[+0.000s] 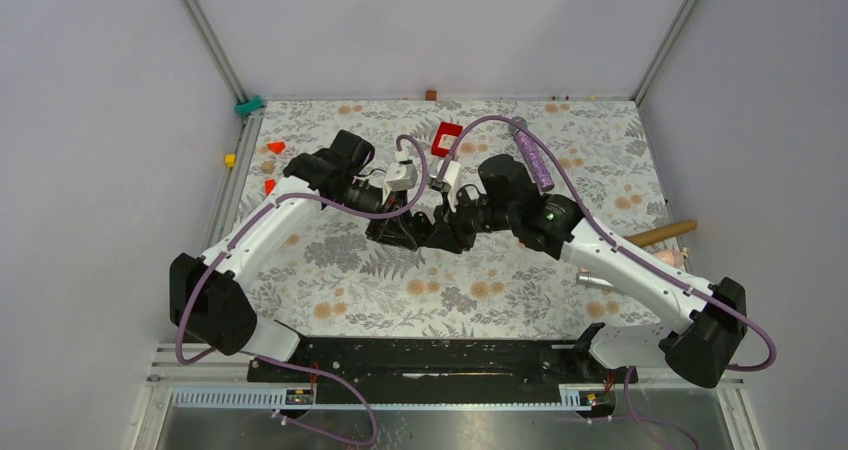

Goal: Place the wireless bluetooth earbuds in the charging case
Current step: Pick up the left earbud from the center of the board.

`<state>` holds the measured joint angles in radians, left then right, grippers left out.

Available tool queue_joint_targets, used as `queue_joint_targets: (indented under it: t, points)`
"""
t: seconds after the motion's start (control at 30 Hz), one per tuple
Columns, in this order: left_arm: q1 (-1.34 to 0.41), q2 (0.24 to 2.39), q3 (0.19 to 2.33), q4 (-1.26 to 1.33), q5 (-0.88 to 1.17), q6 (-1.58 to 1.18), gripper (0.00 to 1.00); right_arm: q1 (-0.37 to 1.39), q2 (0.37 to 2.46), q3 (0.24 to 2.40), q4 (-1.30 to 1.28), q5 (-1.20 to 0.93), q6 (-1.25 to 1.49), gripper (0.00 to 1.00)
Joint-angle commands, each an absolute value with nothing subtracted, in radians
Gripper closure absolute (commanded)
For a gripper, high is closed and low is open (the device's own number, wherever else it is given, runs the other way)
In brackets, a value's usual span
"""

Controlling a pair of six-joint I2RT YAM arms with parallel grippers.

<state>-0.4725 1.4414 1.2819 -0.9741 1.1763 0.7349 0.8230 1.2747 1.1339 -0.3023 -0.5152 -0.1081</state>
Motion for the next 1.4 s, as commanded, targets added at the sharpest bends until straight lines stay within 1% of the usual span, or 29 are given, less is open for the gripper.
queue_joint_targets:
  t: [0.0,0.17,0.3,0.43,0.57,0.67,0.73,0.83,1.1,1.23,1.37]
  points:
    - [-0.477,1.422,1.288,-0.956,1.195,0.741,1.0,0.834,1.229,1.183,-0.33,-0.508,-0.15,0.62]
    - [-0.477,1.422,1.289,-0.954,1.193,0.739,1.0,0.833,1.188,1.204,-0.375,-0.499,-0.19,0.57]
    - [-0.477,1.421,1.289,-0.955,1.191,0.739,1.0,0.814,1.157,1.221,-0.398,-0.506,-0.201,0.57]
    - [-0.477,1.421,1.29,-0.956,1.189,0.738,1.0,0.784,1.135,1.205,-0.379,-0.506,-0.187,0.61]
    - [-0.477,1.42,1.289,-0.955,1.189,0.738,1.0,0.751,1.132,1.181,-0.335,-0.458,-0.167,0.68]
    - [-0.476,1.417,1.291,-0.954,1.19,0.738,1.0,0.736,1.145,1.164,-0.302,-0.387,-0.154,0.73]
    - [-0.477,1.415,1.289,-0.955,1.189,0.739,1.0,0.725,1.163,1.155,-0.277,-0.301,-0.143,0.75]
    - [-0.476,1.412,1.288,-0.955,1.191,0.739,1.0,0.693,1.211,1.152,-0.257,-0.235,-0.123,0.75]
    - [-0.476,1.403,1.286,-0.955,1.193,0.739,1.0,0.626,1.409,1.192,-0.288,-0.155,-0.093,0.76]
    - [-0.476,1.398,1.283,-0.955,1.194,0.739,1.0,0.573,1.573,1.285,-0.401,-0.146,-0.051,0.79]
    - [-0.476,1.394,1.283,-0.956,1.197,0.741,1.0,0.5,1.781,1.453,-0.587,-0.145,-0.036,0.82]
